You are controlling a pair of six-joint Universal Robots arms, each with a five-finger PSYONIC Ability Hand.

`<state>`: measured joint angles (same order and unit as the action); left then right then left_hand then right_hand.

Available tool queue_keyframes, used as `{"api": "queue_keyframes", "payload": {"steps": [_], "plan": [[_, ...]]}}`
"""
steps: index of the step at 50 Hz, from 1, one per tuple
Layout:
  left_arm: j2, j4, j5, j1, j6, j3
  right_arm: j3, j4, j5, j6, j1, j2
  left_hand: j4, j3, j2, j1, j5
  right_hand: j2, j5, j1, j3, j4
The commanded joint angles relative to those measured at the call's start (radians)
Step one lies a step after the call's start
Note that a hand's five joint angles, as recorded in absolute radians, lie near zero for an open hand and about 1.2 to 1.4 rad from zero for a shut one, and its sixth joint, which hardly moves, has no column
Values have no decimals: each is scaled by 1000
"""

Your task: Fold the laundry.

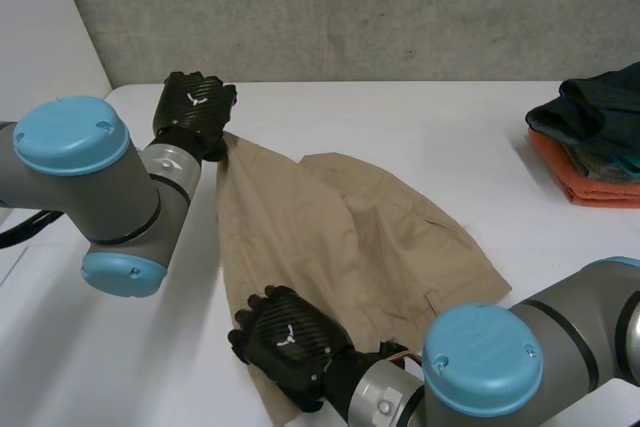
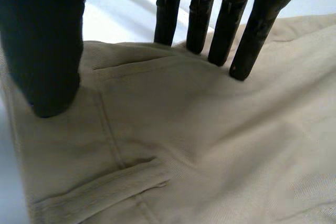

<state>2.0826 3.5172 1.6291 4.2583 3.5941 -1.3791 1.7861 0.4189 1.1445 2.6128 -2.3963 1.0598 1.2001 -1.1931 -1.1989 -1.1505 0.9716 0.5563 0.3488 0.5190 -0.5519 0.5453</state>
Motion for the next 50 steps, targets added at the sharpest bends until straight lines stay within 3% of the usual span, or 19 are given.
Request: {"api": "queue_keyframes", "payload": {"steps": [1, 6, 10, 20, 30, 32, 33, 34, 35, 38, 41, 45, 50], "plan": [[-1, 0, 2, 2, 0, 2, -10, 49, 4, -30, 2, -15, 196, -203, -197, -246, 250, 839, 872, 876, -843, 850], [-10, -3, 5, -2, 0, 0, -24, 44, 43, -20, 16, 12, 196, -203, -197, -246, 250, 840, 873, 877, -844, 851], [-44, -11, 6, -6, -5, -6, -24, 12, 83, -10, 38, 139, 196, -203, -197, -246, 250, 840, 873, 877, -844, 851], [-208, -26, 3, -72, -136, -47, -151, -275, 123, -7, 336, 357, 196, -203, -197, -246, 250, 840, 873, 877, -844, 851], [-282, -67, 1, -163, -206, -74, -274, -348, 192, 38, 424, 376, 196, -203, -197, -246, 250, 840, 873, 877, -844, 851], [-276, -64, 3, -163, -199, -86, -258, -405, 190, 46, 421, 326, 196, -203, -197, -246, 250, 538, 571, 575, -542, 549], [-269, -60, 3, -164, -198, -92, -252, -426, 190, 47, 422, 307, 196, -203, -197, -246, 250, 309, 342, 346, -313, 320], [-262, -57, 2, -164, -195, -95, -229, -469, 196, 44, 422, 277, 196, -203, -197, -246, 250, -89, -56, -51, 84, -78], [-240, -50, 2, -163, -187, -94, -215, -486, 193, 44, 422, 266, 196, -203, -197, -246, 250, -223, -190, -186, 219, -212], [-207, -40, 3, -160, -166, -89, -130, -479, 178, 52, 427, 237, 196, -203, -197, -246, 250, -382, -349, -344, 377, -371], [-194, -29, 3, -131, -115, -86, -84, -413, 188, 50, 431, 221, 196, -203, -197, -246, 250, -382, -349, -344, 377, -371], [-194, -26, 3, -75, -66, -89, -54, -290, 254, 56, 447, 181, 196, -203, -197, -246, 250, -382, -349, -344, 377, -371], [-199, -26, 3, -66, -67, -92, -91, -289, 313, 56, 473, 120, 196, -203, -197, -246, 250, -382, -349, -344, 377, -371]]}}
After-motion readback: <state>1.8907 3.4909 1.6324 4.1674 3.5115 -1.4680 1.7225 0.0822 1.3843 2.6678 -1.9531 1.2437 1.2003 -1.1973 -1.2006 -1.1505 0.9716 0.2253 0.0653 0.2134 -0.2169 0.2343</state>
